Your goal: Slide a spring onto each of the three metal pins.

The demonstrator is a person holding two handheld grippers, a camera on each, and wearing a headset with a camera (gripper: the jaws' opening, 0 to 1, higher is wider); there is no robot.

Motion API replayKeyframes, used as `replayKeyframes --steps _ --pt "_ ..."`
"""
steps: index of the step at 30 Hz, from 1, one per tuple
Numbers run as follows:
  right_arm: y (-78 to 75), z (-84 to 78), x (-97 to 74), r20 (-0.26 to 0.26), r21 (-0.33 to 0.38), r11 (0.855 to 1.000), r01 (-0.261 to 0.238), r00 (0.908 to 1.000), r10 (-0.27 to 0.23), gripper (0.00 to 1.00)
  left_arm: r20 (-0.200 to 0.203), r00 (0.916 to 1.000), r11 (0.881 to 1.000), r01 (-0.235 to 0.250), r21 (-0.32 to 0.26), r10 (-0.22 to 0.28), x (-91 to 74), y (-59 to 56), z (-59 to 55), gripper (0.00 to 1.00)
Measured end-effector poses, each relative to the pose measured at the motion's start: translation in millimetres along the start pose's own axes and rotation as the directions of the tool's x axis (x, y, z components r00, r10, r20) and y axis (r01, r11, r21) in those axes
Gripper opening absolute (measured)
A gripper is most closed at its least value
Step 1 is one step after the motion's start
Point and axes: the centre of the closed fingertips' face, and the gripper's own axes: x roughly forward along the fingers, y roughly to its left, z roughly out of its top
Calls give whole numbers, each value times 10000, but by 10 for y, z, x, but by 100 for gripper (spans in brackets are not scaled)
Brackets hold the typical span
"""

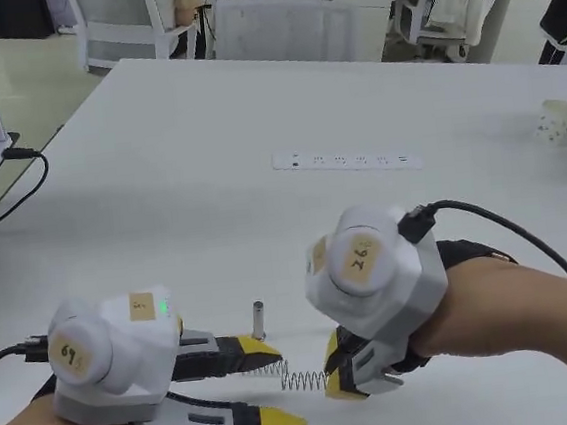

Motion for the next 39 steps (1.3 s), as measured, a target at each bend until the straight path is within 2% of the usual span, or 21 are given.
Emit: replayKeyframes --steps 11,34,39 --pt "30 31 -8 -7 -261 9996 -52 10000 51 8 46 9999 9996 148 227 -149 6 -27 19 23" --pt "108 16 -7 -59 -868 9955 -389 9992 385 8 -264 9988 9972 417 620 -402 25 -63 -40 3" --pt "114 13 -11 -46 -881 9953 -406 9992 404 8 -311 9985 9966 467 678 -447 30 -68 -45 3"
